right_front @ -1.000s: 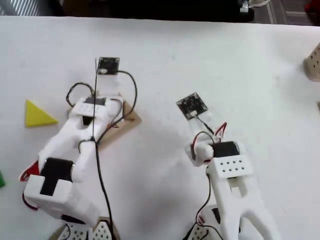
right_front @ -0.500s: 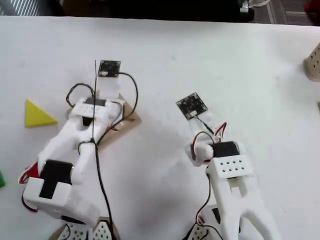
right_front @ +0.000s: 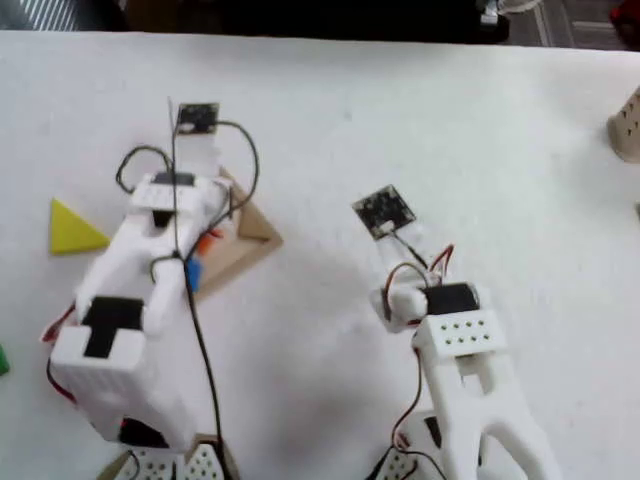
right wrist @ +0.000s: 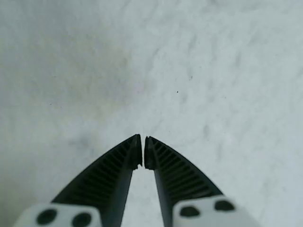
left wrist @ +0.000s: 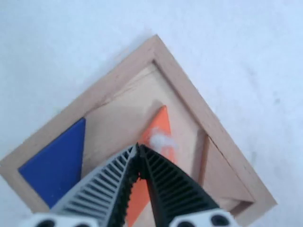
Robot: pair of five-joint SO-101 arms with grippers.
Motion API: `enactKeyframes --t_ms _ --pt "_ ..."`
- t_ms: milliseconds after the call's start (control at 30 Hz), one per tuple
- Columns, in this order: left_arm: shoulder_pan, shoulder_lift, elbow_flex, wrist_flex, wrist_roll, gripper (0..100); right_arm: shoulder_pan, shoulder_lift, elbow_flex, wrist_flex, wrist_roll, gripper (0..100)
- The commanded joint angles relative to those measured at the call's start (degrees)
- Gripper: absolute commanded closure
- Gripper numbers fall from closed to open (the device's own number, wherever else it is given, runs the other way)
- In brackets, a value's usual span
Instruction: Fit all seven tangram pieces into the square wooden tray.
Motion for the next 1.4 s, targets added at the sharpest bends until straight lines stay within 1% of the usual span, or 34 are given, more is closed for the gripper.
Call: enactKeyframes --t_ms 0,100,200,267,367,433,500,633,700,800,867,933,1200,1367 --pt "-3.12 4.70 -7.21 -1.93 2.90 98 0.66 -0.04 -1.67 -1.27 -0.53 98.1" --pt "-3.82 6.99 -9.58 -1.85 8.09 98 0.66 -0.04 -1.23 -1.36 -0.53 98.1" --pt "-4.00 7.08 -9.85 -1.85 8.09 98 0.66 -0.04 -1.14 -1.36 -0.53 98.1" --pt "-4.18 6.64 -10.20 -0.44 8.09 98 0.66 -0.04 -1.14 -1.45 -0.53 98.1" --pt "-5.58 2.07 -9.49 1.93 8.09 98 0.66 -0.04 -1.14 -1.45 -0.53 98.1" --pt "-5.85 -2.07 -5.71 1.05 8.09 98 0.57 -0.04 -0.88 -2.33 -0.53 98.1" --pt "-4.97 -6.64 0.35 -2.37 8.09 98 0.57 -0.04 -0.79 -2.59 -0.53 98.1" --pt "-1.10 -18.15 14.95 -11.16 8.00 98 0.40 -0.04 -0.79 -2.59 -0.53 98.1" --pt "1.54 -23.16 21.27 -13.54 7.74 98 0.48 -0.04 -0.79 -2.59 -0.53 98.1" --pt "5.85 -25.63 25.76 -12.48 1.14 98 0.57 -0.04 -0.79 -2.59 -0.53 98.1" --pt "6.90 -24.22 25.67 -10.37 -1.67 98 0.57 -0.04 -0.79 -2.59 -0.53 98.1" --pt "6.64 -21.23 23.38 -8.62 -1.58 98 0.57 -0.04 -0.79 -2.59 -0.53 98.1" --pt "2.59 -5.14 5.19 2.46 -1.58 98 0.57 -0.04 -0.79 -2.59 -0.53 98.1" --pt "0.31 -0.66 -0.88 2.90 -1.58 98 0.57 -0.04 -0.79 -2.59 -0.53 98.1"
